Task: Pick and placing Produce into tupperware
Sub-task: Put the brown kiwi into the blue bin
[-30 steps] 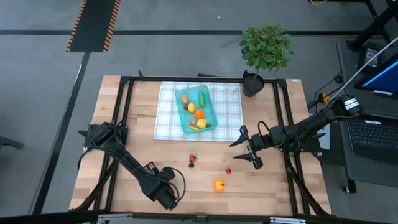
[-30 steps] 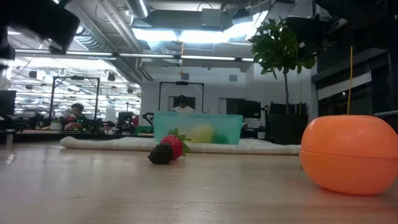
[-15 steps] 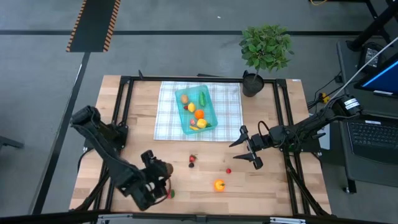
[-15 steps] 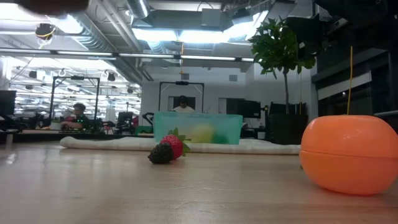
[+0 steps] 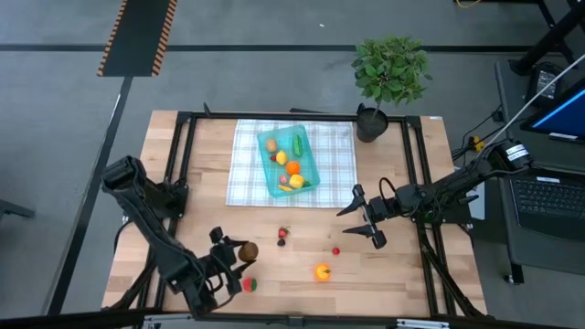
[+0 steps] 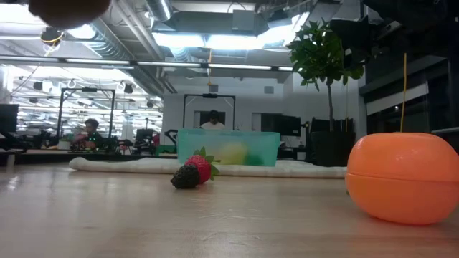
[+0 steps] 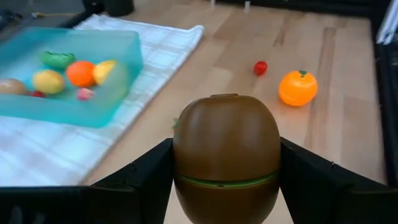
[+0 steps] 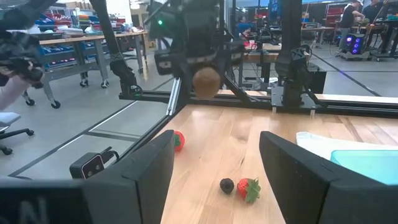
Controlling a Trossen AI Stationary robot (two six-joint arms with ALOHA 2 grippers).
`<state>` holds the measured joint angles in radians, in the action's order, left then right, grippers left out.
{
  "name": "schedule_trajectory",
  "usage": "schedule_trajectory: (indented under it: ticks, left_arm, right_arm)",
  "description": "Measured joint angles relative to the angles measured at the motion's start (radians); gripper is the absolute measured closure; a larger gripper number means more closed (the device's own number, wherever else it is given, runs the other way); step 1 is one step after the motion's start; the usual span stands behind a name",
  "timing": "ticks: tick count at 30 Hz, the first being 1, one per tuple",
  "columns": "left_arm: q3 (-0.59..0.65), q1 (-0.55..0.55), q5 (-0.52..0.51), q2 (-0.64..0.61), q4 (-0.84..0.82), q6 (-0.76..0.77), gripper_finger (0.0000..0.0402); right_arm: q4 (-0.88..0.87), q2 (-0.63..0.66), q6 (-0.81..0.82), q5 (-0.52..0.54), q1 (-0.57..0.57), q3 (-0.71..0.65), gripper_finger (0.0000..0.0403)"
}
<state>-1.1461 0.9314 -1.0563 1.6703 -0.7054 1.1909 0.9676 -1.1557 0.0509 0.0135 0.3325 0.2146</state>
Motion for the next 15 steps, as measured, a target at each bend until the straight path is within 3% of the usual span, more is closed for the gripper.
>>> schedule_trajectory:
  ticks: [7, 15]
  left_arm:
    - [0.158, -0.022, -0.010, 0.000, 0.446, -0.249, 0.0165]
    - [0.362, -0.136, 0.200, 0.000, 1.032, -0.592, 0.0165]
  right_arm:
    - [0.016, 0.000, -0.005, -0.017, 0.000, 0.000, 0.0166]
    - [0.009, 0.000, -0.007, -0.018, 0.001, -0.004, 0.0166]
